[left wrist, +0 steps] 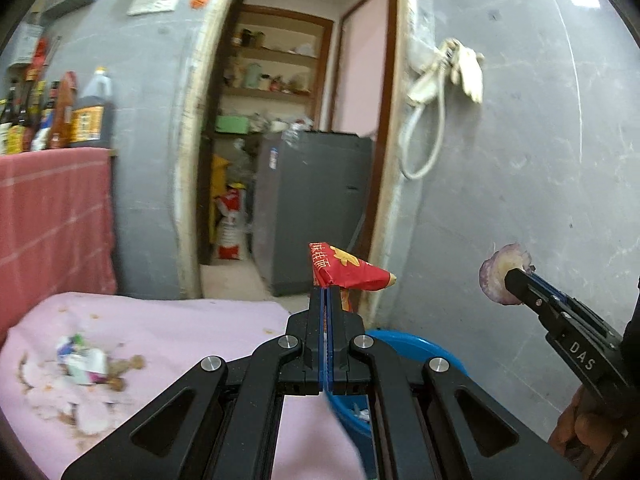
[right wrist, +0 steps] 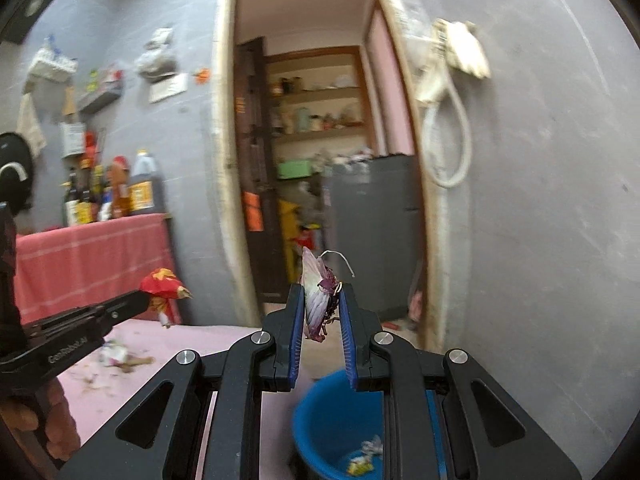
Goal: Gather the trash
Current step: 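Lift both held items and carry them over the blue bucket, then open the left tool over the bucket while the right tool drops the onion peel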
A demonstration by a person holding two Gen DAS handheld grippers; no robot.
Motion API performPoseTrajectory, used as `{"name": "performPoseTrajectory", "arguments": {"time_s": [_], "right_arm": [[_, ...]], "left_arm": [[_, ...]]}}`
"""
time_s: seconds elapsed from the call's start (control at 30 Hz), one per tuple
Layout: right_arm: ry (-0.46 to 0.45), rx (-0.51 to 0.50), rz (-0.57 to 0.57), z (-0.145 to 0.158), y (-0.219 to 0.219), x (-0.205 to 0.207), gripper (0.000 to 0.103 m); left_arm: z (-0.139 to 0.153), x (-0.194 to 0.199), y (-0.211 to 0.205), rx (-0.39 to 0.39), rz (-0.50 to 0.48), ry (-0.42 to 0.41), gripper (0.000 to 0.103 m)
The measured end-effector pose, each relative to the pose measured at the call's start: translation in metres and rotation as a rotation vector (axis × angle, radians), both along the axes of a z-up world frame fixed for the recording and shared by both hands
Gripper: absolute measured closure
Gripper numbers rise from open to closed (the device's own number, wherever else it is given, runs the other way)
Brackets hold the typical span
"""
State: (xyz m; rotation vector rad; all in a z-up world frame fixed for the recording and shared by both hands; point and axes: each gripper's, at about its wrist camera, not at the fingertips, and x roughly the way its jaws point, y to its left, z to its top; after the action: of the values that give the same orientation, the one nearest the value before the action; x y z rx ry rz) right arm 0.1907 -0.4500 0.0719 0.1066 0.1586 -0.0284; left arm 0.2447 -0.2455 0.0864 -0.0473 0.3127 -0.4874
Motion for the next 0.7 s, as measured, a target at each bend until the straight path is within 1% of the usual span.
{"name": "performPoseTrajectory", "arguments": {"time_s": [0.13, 0.23, 0.4, 0.7], "right_arm": [[0.034, 0.025, -0.048, -0.018, -0.023, 0.004, 0.088], [0.062, 0.033, -0.073, -0.032, -0.033, 0.008, 0.088], [0.120, 0.058, -0.097, -0.052, -0.045, 0.016, 0.087], [0.240, 0.111, -0.109, -0.080, -0.064, 0.040, 0.087]], "left_arm": [[-0.013, 0.012, -0.027, 0.033, -0.037, 0.025, 0.103], [-0.026, 0.019, -0.043, 0.043, -0.067, 0.060, 0.103], [-0.045, 0.032, -0.068, 0.083, -0.112, 0.123, 0.103], [-0.075, 0.069, -0.103, 0.137, -0.164, 0.282, 0.103]]}}
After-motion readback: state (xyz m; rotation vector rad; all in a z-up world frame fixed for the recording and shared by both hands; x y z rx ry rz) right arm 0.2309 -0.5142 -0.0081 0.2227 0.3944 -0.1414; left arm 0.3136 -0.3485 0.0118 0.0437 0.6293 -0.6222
